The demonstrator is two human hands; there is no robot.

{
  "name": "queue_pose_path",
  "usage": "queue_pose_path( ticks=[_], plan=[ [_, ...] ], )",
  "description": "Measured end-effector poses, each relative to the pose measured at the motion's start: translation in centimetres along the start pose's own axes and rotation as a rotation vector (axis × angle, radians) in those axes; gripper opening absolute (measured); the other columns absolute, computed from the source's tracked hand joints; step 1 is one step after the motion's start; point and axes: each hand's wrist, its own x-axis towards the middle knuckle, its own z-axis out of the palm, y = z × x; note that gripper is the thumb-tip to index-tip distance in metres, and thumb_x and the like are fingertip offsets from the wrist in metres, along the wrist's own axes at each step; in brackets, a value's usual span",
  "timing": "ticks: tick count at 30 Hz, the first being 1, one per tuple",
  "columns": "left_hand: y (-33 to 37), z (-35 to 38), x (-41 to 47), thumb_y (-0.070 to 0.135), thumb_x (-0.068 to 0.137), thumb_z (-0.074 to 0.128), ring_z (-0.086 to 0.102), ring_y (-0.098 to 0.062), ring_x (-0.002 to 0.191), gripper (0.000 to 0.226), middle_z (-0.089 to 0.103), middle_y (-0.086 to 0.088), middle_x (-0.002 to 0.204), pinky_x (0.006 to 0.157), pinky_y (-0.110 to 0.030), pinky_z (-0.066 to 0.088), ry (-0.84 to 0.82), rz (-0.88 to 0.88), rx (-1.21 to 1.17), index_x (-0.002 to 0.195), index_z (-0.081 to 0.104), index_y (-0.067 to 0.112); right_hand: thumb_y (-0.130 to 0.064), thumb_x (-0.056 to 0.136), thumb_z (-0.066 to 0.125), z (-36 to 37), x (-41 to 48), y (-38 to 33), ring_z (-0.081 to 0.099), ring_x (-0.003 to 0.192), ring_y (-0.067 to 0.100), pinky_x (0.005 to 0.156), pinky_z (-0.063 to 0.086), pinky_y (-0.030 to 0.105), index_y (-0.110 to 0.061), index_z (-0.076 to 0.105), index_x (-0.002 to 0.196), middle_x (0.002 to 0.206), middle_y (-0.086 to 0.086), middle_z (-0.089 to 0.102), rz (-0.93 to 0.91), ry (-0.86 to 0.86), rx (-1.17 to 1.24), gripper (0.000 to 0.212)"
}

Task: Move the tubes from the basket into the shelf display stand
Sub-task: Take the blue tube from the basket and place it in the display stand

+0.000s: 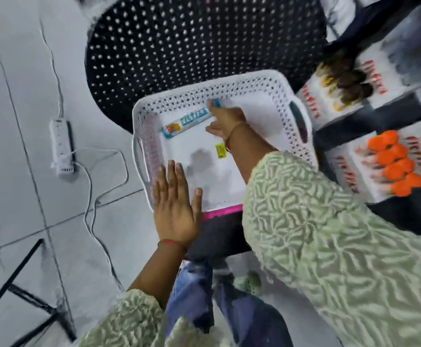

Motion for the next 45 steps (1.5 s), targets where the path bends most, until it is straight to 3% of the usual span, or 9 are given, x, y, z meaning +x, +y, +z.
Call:
queue_pose_path(
  ticks=[4,9,14,18,26,29,33,39,45],
  plan=[
    [-0.3,0.2,0.0,0.047,0.093,0.008,0.014,-0.034,0.138,0.065,0.021,-0.017,0.149,0.113,-0.037,0.005,0.016,0.011,-0.013,0.14,0.017,0.004,-0.021,0.084,0.062,2.6,3.5,0.8,0.06,0.086,0.026,0.091,0.053,0.047,-0.007,0.053,0.093,0.111,0.024,0.064,-0.041,0.082,0.06,0.018],
    [-0.3,0.0,-0.2,0.044,0.092,0.015,0.019,-0.037,0.136,0.064,0.027,-0.021,0.147,0.112,-0.04,0.01,-0.013,0.013,-0.011,0.138,0.023,0.001,-0.008,0.071,0.074,1.9,2.2,0.2,0.062,0.081,0.03,0.077,0.058,0.049,0.011,0.06,0.104,0.095,0.023,0.063,-0.04,0.22,0.311,0.04],
    [0.3,-1.3,-0.1,0.053,0.088,0.012,0.025,-0.039,0.136,0.075,0.031,-0.024,0.145,0.112,-0.05,0.021,-0.12,-0.011,-0.041,0.136,0.025,-0.002,-0.013,0.064,0.08,-4.7,-4.9,0.2,0.06,0.067,0.022,0.051,0.057,0.029,-0.024,0.049,0.072,0.086,0.008,0.059,-0.266,0.308,0.294,0.034],
    [3.7,-2.5,0.5,0.063,0.084,0.002,0.021,-0.042,0.137,0.089,0.03,-0.029,0.144,0.113,-0.052,0.019,-0.142,0.015,-0.148,0.135,0.026,-0.006,-0.021,0.063,0.081,-12.1,-13.0,-0.3,0.046,0.057,0.017,0.04,0.042,0.022,-0.023,0.049,0.058,0.062,0.0,0.049,-0.481,0.442,0.109,0.033],
    [27.3,-6.8,-0.1,0.034,0.087,0.022,0.027,-0.049,0.132,0.063,0.036,-0.034,0.139,0.108,-0.056,0.023,-0.078,0.636,-0.367,0.131,0.032,-0.01,-0.047,0.057,0.08,-27.1,-31.8,-2.4,0.036,0.056,0.016,0.054,0.023,0.025,-0.023,0.03,0.048,0.05,-0.004,0.034,-0.733,1.14,-0.267,0.056],
    [34.2,-7.7,-3.6,0.039,0.086,0.018,0.024,-0.044,0.135,0.068,0.031,-0.03,0.143,0.111,-0.052,0.021,-0.084,0.856,-0.396,0.133,0.029,-0.008,-0.041,0.059,0.081,-32.1,-37.9,-3.0,0.042,0.059,0.017,0.05,0.024,0.022,-0.019,0.048,0.049,0.058,0.005,0.05,-0.753,1.296,-0.268,0.041],
    [38.9,-6.8,-6.3,0.036,0.095,0.019,0.013,-0.034,0.141,0.057,0.02,-0.021,0.15,0.116,-0.043,0.011,-0.158,1.039,-0.351,0.139,0.019,0.0,-0.033,0.063,0.08,-37.5,-43.5,-4.3,0.05,0.069,0.013,0.051,0.029,0.021,-0.007,0.068,0.081,0.074,0.007,0.063,-0.72,1.358,-0.32,0.034],
    [40.8,-5.2,-5.8,0.034,0.097,0.028,0.01,-0.027,0.142,0.054,0.015,-0.016,0.153,0.116,-0.039,0.009,-0.242,1.115,-0.182,0.141,0.015,0.004,-0.004,0.068,0.076,-42.4,-47.4,-7.5,0.045,0.023,0.005,0.031,0.041,0.02,-0.014,0.045,0.049,0.033,0.0,0.05,-0.51,1.059,-0.288,0.038],
    [40.5,-4.4,-5.5,0.04,0.095,0.015,0.01,-0.025,0.142,0.057,0.018,-0.014,0.153,0.116,-0.038,0.009,-0.216,1.137,-0.127,0.14,0.018,0.005,-0.003,0.068,0.075,-44.0,-46.5,-9.5,0.055,0.034,0.011,0.04,0.051,0.024,-0.009,0.053,0.059,0.058,0.008,0.056,-0.408,1.079,-0.312,0.025]
  ],
)
